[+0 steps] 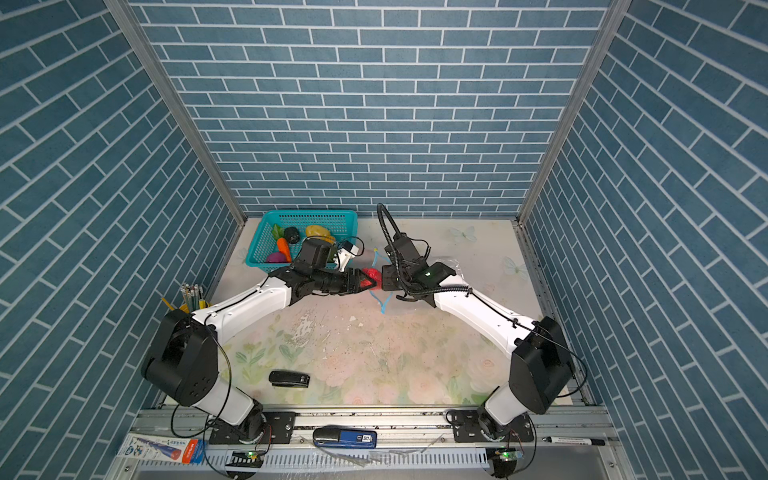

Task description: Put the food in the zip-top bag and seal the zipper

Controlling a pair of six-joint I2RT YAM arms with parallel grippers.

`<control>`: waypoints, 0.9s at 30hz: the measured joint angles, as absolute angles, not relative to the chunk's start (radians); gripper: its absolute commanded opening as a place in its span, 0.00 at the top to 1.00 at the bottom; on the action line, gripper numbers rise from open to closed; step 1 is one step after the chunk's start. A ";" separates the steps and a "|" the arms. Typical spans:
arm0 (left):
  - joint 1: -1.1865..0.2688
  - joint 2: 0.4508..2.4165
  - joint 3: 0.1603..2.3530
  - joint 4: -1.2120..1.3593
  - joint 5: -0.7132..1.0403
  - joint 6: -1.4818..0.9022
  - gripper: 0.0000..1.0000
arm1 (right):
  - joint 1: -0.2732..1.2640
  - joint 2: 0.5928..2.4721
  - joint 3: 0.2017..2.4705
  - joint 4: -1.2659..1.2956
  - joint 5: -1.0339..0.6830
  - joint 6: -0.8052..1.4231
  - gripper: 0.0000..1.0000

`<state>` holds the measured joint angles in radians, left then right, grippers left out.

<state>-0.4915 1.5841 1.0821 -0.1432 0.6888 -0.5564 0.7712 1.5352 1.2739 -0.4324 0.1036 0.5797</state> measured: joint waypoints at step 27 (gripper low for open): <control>-0.505 1.649 1.082 -0.160 0.673 -0.526 0.57 | 0.771 1.535 1.271 -0.418 0.074 0.580 1.00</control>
<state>-0.5053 1.6493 1.0821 -0.1604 0.6735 -0.5259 0.7712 1.5352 1.2705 -0.4179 0.0738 0.5800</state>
